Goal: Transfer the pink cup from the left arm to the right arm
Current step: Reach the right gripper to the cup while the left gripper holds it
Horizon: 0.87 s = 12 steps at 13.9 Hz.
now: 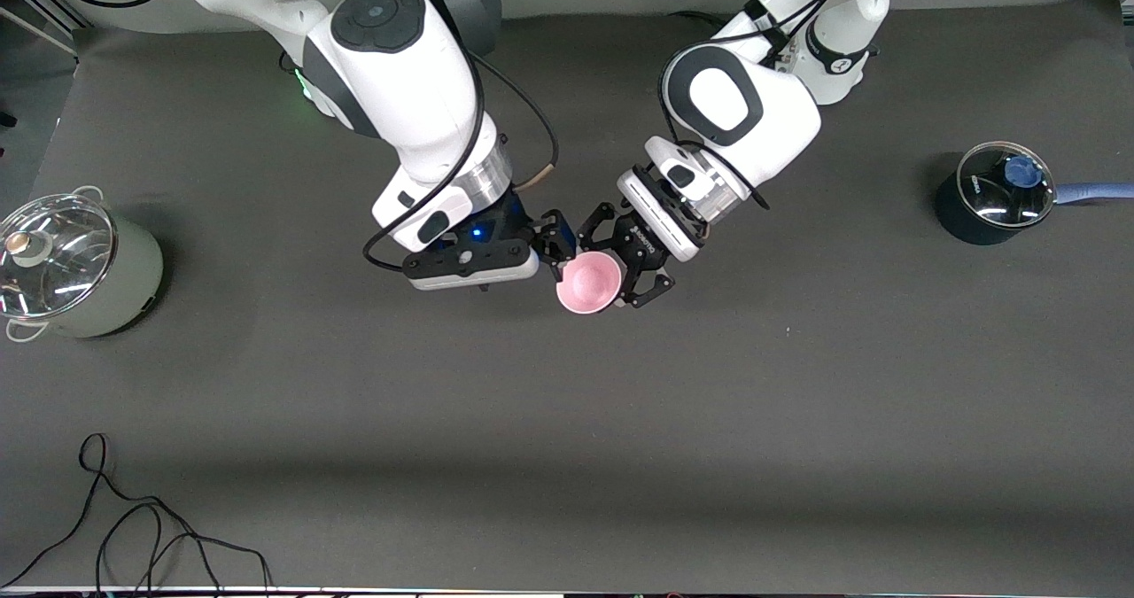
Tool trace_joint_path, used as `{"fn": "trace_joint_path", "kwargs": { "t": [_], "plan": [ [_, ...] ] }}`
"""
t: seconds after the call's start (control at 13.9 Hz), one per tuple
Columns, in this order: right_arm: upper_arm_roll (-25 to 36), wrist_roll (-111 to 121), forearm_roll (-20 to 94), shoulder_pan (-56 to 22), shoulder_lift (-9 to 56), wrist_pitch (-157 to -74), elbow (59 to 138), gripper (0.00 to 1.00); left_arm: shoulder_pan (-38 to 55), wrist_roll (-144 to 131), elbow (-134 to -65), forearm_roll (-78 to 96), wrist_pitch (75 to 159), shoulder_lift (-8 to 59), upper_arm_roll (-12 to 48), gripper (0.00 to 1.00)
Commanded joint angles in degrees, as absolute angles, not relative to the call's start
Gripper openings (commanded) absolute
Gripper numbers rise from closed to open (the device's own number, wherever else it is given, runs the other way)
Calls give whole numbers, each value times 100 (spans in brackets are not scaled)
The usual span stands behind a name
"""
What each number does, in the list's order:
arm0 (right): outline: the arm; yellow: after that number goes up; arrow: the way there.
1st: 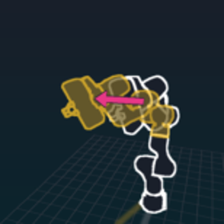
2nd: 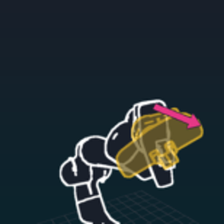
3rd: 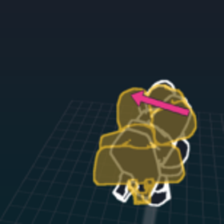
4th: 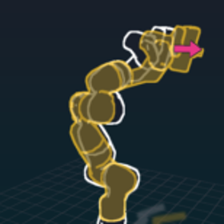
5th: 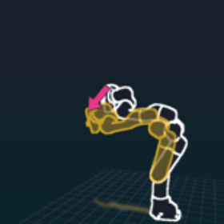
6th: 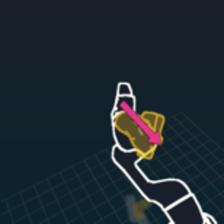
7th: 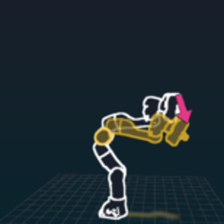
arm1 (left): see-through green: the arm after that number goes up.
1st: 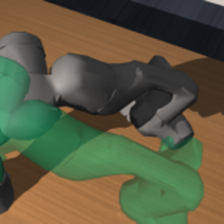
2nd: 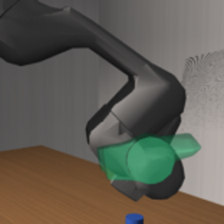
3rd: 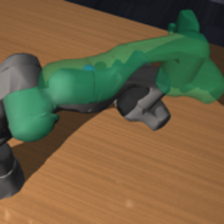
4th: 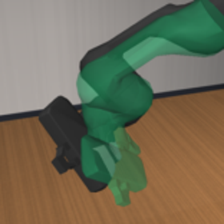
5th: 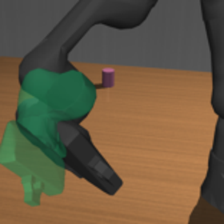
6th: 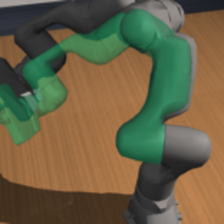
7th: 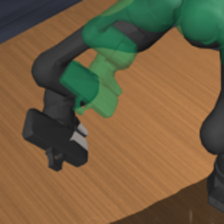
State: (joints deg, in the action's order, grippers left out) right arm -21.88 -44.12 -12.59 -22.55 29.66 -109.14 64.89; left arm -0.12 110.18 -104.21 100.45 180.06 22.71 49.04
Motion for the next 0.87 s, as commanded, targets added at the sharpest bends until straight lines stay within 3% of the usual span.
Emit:
{"fn": "trace_joint_path", "kwargs": {
  "t": [0.0, 0.79],
  "plan": [
    [-2180, -4755, -1441, -2329, 3103, -10986, 6231, 100, 132, 11030, -10283, 10099, 18211, 2303, 4851, 41],
    [-2162, -5502, -1608, -2426, 3462, -10934, 6267, 100, 255, 11013, -10222, 10125, 18448, 2338, 4852, 42]
  ]
}}
